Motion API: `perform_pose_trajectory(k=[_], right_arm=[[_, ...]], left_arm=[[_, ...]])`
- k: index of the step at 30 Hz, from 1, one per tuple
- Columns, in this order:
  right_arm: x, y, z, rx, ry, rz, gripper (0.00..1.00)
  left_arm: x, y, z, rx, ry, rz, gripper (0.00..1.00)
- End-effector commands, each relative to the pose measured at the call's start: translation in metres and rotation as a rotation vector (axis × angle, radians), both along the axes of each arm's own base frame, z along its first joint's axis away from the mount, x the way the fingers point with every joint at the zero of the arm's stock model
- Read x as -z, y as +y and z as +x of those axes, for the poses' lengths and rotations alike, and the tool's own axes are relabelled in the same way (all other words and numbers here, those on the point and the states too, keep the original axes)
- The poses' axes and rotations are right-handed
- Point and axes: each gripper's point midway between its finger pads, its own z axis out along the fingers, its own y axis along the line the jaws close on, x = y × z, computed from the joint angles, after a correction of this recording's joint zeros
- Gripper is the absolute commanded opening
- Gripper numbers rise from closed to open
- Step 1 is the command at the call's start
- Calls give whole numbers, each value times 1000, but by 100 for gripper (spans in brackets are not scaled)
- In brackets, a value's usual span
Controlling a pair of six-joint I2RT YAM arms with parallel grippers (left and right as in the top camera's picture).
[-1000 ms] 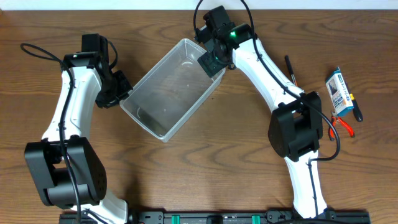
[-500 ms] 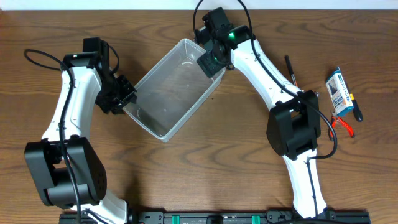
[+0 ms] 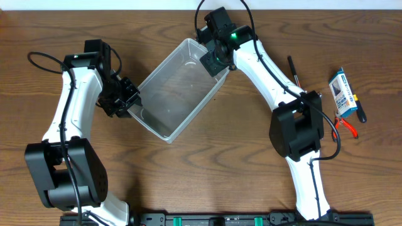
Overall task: Pack container
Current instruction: 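Grip the container rims with both grippers and rotate it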
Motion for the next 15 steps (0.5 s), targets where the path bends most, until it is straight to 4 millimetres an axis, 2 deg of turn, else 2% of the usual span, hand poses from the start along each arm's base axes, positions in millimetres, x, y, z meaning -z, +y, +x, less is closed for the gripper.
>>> perform_pose_trajectory(k=[1, 5, 8, 15], right_arm=[[1, 2, 2, -2, -4, -2, 66], [1, 2, 2, -2, -5, -1, 66], [1, 2, 2, -2, -4, -2, 61], [1, 1, 0, -2, 1, -4, 38]], left_arm=[[8, -1, -10, -11, 47, 13, 34], [21, -1, -15, -14, 64, 43, 34], [28, -2, -14, -24, 57, 43, 33], [29, -1, -1, -32, 2, 46, 34]])
